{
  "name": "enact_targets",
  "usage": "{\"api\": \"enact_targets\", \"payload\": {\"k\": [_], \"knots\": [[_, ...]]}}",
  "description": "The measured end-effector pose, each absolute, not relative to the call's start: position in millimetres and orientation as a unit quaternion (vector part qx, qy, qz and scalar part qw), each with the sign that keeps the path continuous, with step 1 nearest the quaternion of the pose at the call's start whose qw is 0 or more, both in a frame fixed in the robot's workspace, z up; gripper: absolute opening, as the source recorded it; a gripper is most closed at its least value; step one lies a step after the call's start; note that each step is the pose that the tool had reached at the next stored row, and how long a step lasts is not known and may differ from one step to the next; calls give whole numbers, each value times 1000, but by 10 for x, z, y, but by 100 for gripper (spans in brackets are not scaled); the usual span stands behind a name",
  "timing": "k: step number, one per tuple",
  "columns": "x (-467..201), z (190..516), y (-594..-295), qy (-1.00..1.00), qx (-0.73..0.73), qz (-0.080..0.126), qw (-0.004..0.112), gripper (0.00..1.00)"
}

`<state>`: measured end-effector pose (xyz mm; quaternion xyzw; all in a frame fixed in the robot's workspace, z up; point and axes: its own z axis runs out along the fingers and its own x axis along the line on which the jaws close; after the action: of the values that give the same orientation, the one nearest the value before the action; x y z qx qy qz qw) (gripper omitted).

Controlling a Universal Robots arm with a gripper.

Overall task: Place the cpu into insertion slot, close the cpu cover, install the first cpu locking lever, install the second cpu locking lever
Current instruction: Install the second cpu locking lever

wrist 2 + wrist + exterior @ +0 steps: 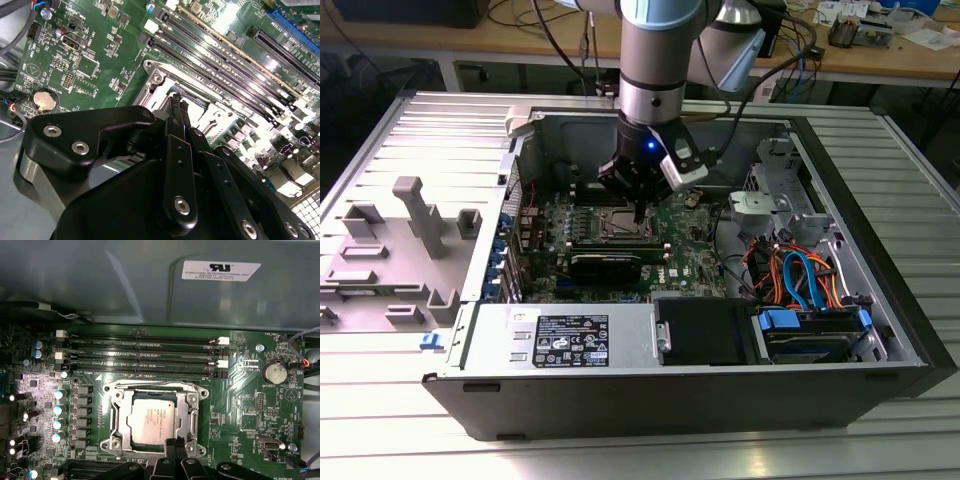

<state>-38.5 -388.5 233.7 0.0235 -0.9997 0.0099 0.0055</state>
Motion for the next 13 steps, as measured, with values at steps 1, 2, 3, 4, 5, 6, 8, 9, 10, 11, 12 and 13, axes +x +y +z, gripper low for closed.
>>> {"api": "enact_targets", "payload": {"k": [1, 2, 3, 4, 5, 6, 8, 9, 10, 11, 12, 13], "knots": [[-385, 2338, -3899, -1000, 23, 10, 5, 11], [-385, 2339, -3911, -1000, 23, 10, 5, 11], [-385, 2344, -3919, -1000, 23, 10, 6, 11], [-385, 2352, -3923, -1000, 23, 10, 6, 11], [-385, 2363, -3926, -1000, 23, 10, 6, 11], [-385, 2373, -3929, -1000, 23, 10, 6, 11], [-385, 2388, -3932, -1000, 23, 10, 6, 11], [-385, 2395, -3935, -1000, 23, 10, 5, 11], [-385, 2399, -3938, -1000, 23, 10, 5, 11], [-384, 2403, -3942, -1000, 24, 10, 5, 11], [-384, 2407, -3947, -1000, 24, 10, 5, 11], [-385, 2410, -3952, -1000, 23, 10, 6, 11]]}}
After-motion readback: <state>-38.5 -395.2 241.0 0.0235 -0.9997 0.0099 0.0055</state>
